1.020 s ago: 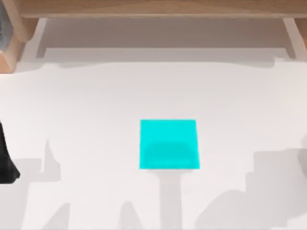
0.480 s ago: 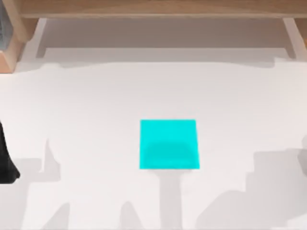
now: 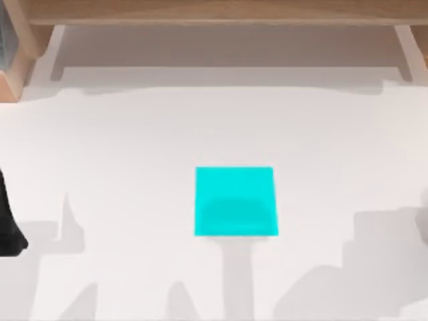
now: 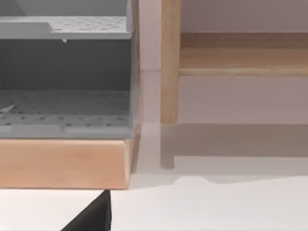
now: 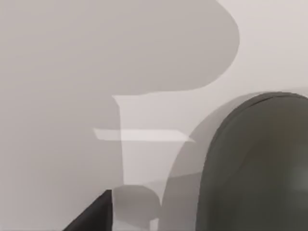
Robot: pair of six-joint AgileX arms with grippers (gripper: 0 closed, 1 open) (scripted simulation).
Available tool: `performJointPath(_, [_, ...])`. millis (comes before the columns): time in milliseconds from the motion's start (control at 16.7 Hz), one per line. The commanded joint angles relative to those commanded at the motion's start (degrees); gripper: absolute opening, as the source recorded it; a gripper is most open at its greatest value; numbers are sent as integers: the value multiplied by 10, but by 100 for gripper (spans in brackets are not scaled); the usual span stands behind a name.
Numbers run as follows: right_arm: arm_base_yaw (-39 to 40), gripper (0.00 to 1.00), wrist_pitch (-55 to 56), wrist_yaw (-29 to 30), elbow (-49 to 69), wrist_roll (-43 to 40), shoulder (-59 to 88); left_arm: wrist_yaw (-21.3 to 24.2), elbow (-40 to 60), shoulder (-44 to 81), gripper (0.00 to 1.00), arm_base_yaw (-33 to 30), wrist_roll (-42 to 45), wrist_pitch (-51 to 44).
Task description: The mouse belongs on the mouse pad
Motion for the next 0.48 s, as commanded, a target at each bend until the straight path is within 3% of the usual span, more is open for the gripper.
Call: performJointPath(480, [0, 0, -26, -3, 15, -1, -30, 0, 0, 0, 100, 0, 0, 0])
